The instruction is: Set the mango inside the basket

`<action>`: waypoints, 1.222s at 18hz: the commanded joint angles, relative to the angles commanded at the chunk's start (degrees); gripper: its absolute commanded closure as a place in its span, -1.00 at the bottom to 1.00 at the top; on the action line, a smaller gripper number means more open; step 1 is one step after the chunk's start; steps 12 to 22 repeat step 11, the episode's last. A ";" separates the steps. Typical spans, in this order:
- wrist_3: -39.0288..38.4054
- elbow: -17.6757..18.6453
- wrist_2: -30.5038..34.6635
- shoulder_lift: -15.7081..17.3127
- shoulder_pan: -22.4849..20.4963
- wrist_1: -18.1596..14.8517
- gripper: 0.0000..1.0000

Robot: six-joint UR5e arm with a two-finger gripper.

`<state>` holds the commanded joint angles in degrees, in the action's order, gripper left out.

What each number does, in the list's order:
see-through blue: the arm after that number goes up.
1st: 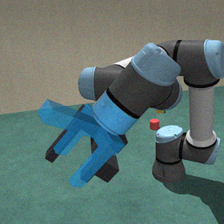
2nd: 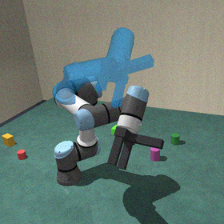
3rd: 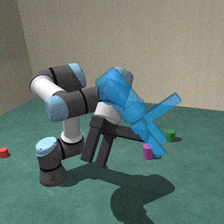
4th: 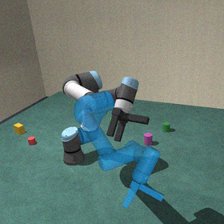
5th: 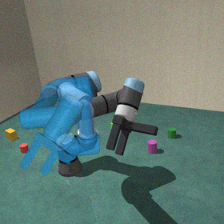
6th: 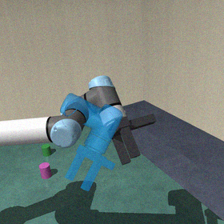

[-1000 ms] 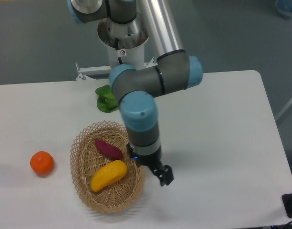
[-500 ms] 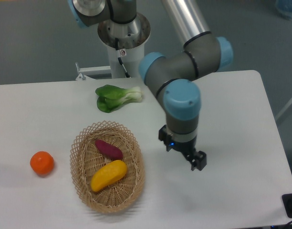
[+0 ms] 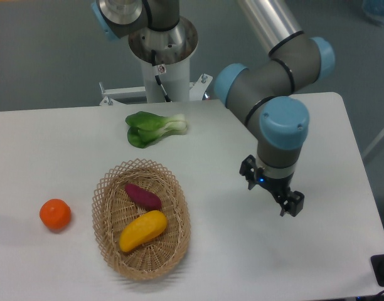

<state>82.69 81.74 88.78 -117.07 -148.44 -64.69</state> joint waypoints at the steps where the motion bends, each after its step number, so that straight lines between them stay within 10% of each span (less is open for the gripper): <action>1: 1.14 -0.09 -0.53 -0.09 -0.35 0.00 -1.00; 22: 3.61 0.97 -0.36 0.35 -2.55 0.00 -1.00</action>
